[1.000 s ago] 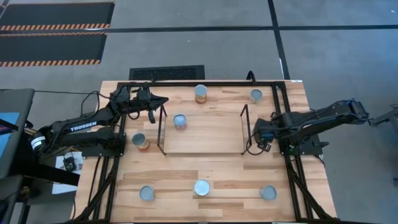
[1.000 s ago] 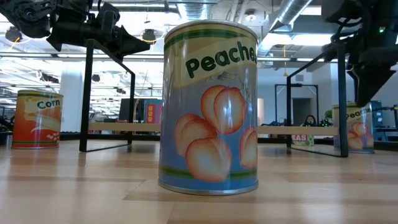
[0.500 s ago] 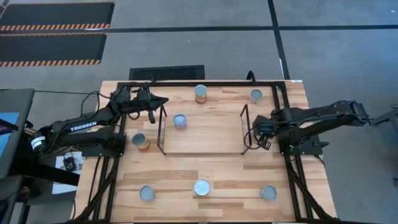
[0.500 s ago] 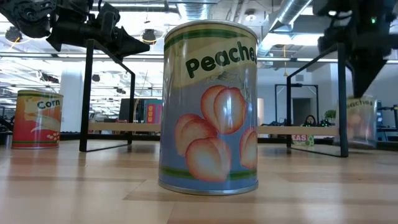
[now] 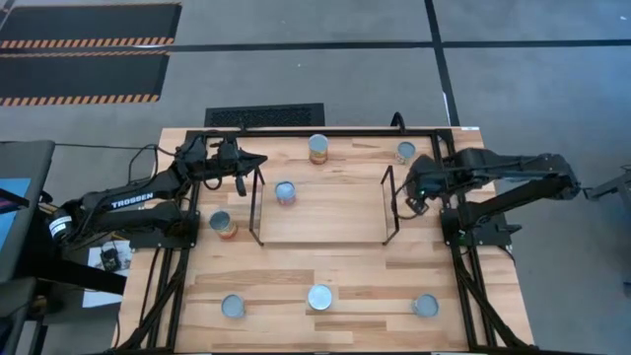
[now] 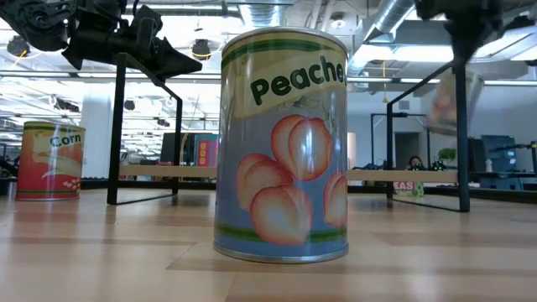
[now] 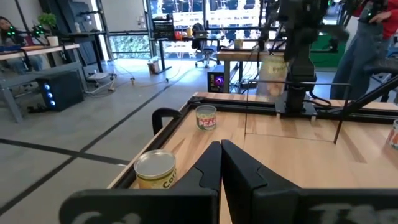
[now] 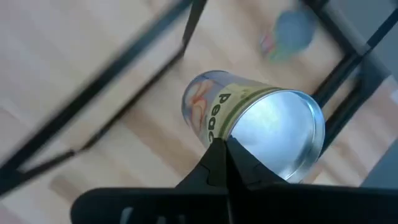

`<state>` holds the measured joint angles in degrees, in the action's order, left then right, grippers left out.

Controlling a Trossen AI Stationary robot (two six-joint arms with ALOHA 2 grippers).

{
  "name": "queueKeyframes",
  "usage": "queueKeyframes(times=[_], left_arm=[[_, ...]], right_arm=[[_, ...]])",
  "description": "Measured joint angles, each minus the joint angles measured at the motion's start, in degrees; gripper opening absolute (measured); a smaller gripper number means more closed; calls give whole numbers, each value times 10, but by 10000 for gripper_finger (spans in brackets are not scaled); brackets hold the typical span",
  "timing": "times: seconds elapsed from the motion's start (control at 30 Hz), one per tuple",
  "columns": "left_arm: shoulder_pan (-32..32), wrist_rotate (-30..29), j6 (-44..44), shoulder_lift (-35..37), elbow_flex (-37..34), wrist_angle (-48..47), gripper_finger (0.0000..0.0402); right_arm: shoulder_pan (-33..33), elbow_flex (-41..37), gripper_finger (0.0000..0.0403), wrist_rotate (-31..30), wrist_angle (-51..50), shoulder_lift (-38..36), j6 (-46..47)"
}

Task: Pick and place cans onto a shelf
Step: Put the top canned peaches on the shelf

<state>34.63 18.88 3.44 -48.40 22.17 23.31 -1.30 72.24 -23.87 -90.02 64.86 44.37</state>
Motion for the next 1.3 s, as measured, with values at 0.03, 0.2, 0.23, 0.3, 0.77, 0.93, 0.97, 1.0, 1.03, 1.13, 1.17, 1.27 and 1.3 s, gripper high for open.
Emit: queueKeyframes(times=[0.03,0.2,0.23,0.3,0.77,0.93,0.97,1.0,1.03,1.13,1.17,1.27,1.3], left_arm=[[0,0,0,0,0,0,0],[0,-1,0,0,0,-5,0],[0,-1,0,0,0,-5,0],[0,-1,-2,0,0,-4,0],[0,-2,-7,0,0,-4,0],[0,-2,-7,0,0,-5,0],[0,-2,-7,0,0,-5,0],[0,-2,-7,0,0,-5,0],[0,-2,-7,0,0,-6,0],[0,-2,-7,0,0,-10,0],[0,-2,-7,0,0,-12,0],[0,-2,-7,0,0,-17,0],[0,-2,-7,0,0,-17,0]], right_arm=[[5,16,4,-11,-1,9,-6],[40,102,5,-58,0,50,-55],[49,120,5,-70,0,59,-70],[68,156,4,-93,0,80,-103],[87,284,4,60,243,338,-502],[73,317,3,86,247,436,-581],[71,325,3,90,247,450,-592],[69,334,4,91,247,464,-602],[68,341,5,91,247,475,-612],[67,362,4,104,247,499,-635],[66,367,3,112,249,503,-640],[66,375,4,123,258,508,-655],[65,375,5,126,263,507,-660]])
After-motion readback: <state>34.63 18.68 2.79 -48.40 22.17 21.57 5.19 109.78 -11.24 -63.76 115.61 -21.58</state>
